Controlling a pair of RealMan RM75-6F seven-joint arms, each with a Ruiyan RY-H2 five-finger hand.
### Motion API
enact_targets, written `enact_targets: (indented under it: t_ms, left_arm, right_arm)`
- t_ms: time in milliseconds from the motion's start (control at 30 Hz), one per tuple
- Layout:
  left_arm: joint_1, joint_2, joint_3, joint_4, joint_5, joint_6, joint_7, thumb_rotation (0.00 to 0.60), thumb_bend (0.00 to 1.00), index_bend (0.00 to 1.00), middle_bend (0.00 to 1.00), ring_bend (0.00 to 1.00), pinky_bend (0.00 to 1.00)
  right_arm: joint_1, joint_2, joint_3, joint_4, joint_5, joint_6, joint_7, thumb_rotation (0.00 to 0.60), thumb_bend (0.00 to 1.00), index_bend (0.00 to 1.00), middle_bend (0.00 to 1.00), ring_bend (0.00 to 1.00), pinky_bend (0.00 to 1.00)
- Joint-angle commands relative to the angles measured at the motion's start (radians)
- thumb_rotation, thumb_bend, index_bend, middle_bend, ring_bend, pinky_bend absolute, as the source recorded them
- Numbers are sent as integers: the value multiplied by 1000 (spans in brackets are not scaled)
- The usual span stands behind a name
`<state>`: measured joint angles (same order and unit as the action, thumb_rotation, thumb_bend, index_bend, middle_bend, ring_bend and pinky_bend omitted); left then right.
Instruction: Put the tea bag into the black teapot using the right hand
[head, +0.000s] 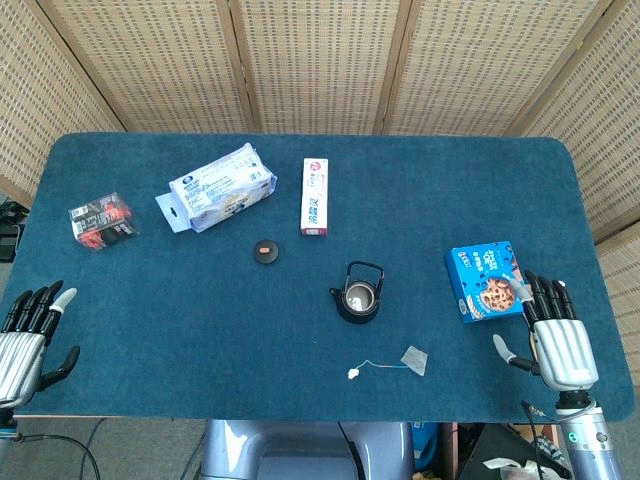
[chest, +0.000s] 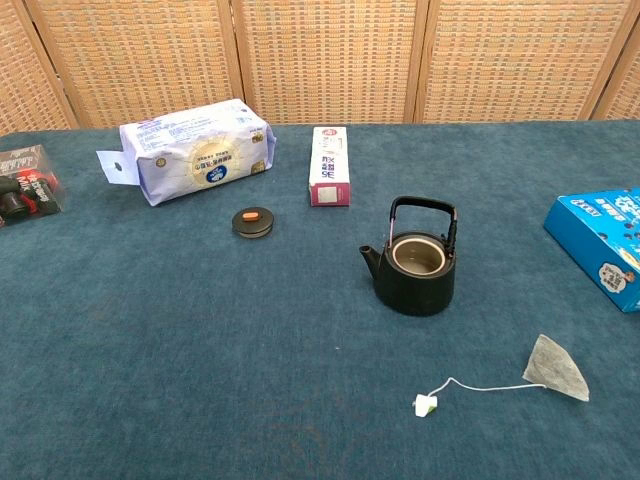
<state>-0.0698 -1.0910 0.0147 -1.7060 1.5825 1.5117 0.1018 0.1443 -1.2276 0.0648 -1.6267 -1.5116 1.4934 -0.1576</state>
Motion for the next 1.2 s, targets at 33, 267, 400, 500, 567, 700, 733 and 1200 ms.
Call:
enact_targets:
  t_ms: [33,267,400,500,567,700,733,1200]
  left_arm:
    - [-1,0,-1,-2,1,-1,3,600,408,0,0,0,0]
    - [-6,-1,-5,-10,5,-4,14,600,408,0,0,0,0]
    - [-9,-2,-6,-12,4,-9,17,600,409,0,0,0,0]
    - [-10,-2,-7,-13,6,-9,18,600,408,0,0,0,0]
    - [-11,-2,-8,-14,6,-9,19,600,408,0,0,0,0]
    - [-12,-2,-9,-12,3,-11,19,600,409,0,0,0,0]
    - [-12,-2,-10,-12,3,-11,18,600,408,0,0,0,0]
    - [-23,-7,-19,0,-8,-24,15,600,408,0,0,0,0]
  right_arm:
    - [-2,-1,0,4,-3,2,5,362,496,0,0,0,52]
    - [-6,2,0,12,-13,7,22,364,496,0,0,0,52]
    - [-9,4,1,13,-15,9,27,368,496,0,0,0,52]
    - [-10,4,1,15,-20,12,32,367,496,0,0,0,52]
    - [-11,3,0,16,-26,16,40,370,496,0,0,0,52]
    - [-14,6,-7,16,-42,17,60,372,496,0,0,0,52]
    - [-14,6,-9,15,-45,19,62,371,496,0,0,0,52]
    - [27,-8,-45,-21,-155,-24,94,383,496,0,11,0,63]
